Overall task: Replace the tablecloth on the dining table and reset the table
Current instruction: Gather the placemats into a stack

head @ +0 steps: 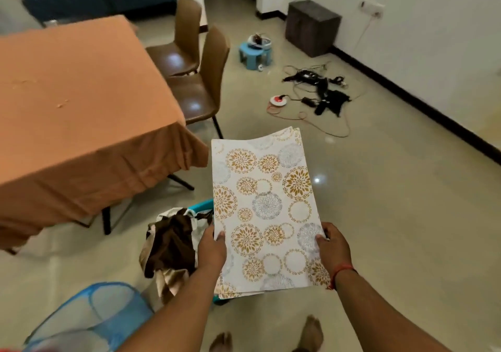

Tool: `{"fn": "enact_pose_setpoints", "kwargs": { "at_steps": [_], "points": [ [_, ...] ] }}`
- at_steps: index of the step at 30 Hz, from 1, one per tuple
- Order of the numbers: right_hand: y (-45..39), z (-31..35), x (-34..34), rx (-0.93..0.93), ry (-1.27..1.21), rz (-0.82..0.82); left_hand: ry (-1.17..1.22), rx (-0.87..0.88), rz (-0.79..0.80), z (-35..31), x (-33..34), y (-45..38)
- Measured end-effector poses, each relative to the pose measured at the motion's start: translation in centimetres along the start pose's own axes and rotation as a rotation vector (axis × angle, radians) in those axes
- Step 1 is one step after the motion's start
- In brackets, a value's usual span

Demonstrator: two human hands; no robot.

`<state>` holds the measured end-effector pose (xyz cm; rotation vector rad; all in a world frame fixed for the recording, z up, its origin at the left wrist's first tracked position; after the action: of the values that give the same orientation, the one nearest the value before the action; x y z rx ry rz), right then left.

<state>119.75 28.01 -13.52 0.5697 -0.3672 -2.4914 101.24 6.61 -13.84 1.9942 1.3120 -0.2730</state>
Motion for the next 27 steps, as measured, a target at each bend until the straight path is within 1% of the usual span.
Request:
{"fn": "enact_pose_setpoints", "kwargs": {
  "at_steps": [4,8,10,13,17,22,27],
  "points": [
    [-5.2,-1.3,-0.3,-0.006,0.09,0.144,0.028,-0.137,-0.104,1.2,3.1,0.3],
    [-9.6,-3.1,-1.0,0.013,0.188,0.245,0.065,-0.224,-0.167,1.4,7.2,1.1],
    [-10.7,-3.8,-1.1,0.011,0.206,0.265,0.061,-0.239,-0.181,1.4,8.3,1.5],
    [-11.9,-5.0,-0.7,0.031,0.223,0.293,0.066,-0.309,-0.203,1.9,9.6,1.5],
    [-13.1,-6.8,0.0,0.063,0.27,0.318,0.067,-0.412,-0.188,3.2,10.2,1.0],
    [-13.5,-7.7,0.0,0.069,0.403,0.318,0.049,-0.521,-0.083,4.7,10.7,1.3],
    [-14.4,-9.3,0.2,0.124,0.5,0.416,0.035,-0.582,-0.06,5.7,11.6,1.7]
  ]
}}
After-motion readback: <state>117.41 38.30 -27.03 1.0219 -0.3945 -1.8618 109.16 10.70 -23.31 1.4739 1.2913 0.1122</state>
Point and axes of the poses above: each hand's wrist, its own y-axis away from the middle knuckle, its own x-axis out of the palm, z = x × y, the point moved 1 cm from there along -y, towards the middle knuckle, and after that the axes turned 6 degrees about -y, right-handed, at the moved point
